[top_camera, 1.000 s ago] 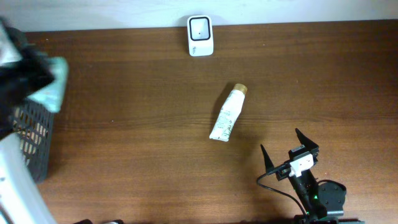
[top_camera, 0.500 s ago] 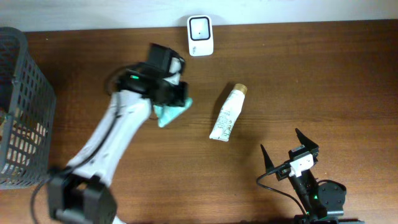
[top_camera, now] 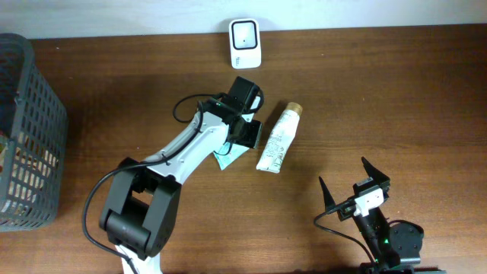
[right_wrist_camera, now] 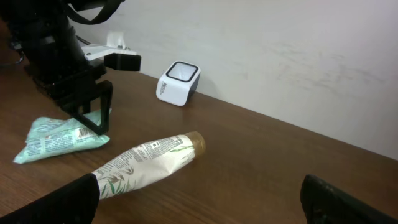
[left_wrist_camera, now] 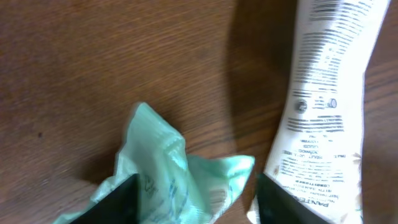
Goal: Scan the item barcode
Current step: 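Place the mint-green packet left of the white tube and release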
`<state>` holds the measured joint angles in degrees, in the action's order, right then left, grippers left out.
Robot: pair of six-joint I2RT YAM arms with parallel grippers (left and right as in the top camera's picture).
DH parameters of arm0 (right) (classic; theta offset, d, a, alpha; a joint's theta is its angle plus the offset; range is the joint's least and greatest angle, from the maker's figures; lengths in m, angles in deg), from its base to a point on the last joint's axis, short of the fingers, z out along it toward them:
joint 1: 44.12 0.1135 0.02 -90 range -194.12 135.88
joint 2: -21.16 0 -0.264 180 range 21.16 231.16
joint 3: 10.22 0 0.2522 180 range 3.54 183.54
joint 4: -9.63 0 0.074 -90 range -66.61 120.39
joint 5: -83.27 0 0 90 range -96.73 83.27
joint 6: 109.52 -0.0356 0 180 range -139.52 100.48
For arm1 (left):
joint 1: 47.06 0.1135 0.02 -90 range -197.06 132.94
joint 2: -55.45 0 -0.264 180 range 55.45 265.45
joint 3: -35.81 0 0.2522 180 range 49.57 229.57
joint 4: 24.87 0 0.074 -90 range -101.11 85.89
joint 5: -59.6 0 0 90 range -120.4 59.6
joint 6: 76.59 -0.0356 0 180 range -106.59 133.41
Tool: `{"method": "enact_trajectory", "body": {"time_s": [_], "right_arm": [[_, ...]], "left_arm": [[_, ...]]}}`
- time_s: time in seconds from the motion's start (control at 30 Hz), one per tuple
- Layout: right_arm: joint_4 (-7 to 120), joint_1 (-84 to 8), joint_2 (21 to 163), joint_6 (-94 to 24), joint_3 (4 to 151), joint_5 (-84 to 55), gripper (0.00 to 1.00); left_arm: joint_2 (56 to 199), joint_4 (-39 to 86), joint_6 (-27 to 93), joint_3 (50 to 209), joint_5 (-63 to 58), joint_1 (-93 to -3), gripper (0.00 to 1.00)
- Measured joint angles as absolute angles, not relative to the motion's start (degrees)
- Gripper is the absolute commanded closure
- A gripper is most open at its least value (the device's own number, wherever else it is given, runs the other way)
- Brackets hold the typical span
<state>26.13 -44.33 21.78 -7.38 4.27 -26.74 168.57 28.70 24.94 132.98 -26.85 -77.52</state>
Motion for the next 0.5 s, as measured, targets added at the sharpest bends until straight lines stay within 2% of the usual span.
{"method": "enact_trajectory", "body": {"time_s": [0.13,0.2,0.33,0.5], "right_arm": [[26.13,-44.33,21.78,-7.31,4.27,-26.74,0.02],[26.13,-44.33,21.78,-7.38,4.27,-26.74,0.02],[26.13,-44.33,21.78,-7.33,4.27,-26.74,0.02],[26.13,-44.33,21.78,-7.35,4.27,-26.76,0.02]], "left_arm": [[168.57,34.74,24.92,136.83,-27.4,-76.25,0.39],[168.5,40.16,24.94,143.98,-27.55,-74.41,0.37],[166.56,49.29,24.68,158.4,-27.86,-69.06,0.26],[160.11,55.85,24.77,173.51,-28.1,-58.61,0.26]]}}
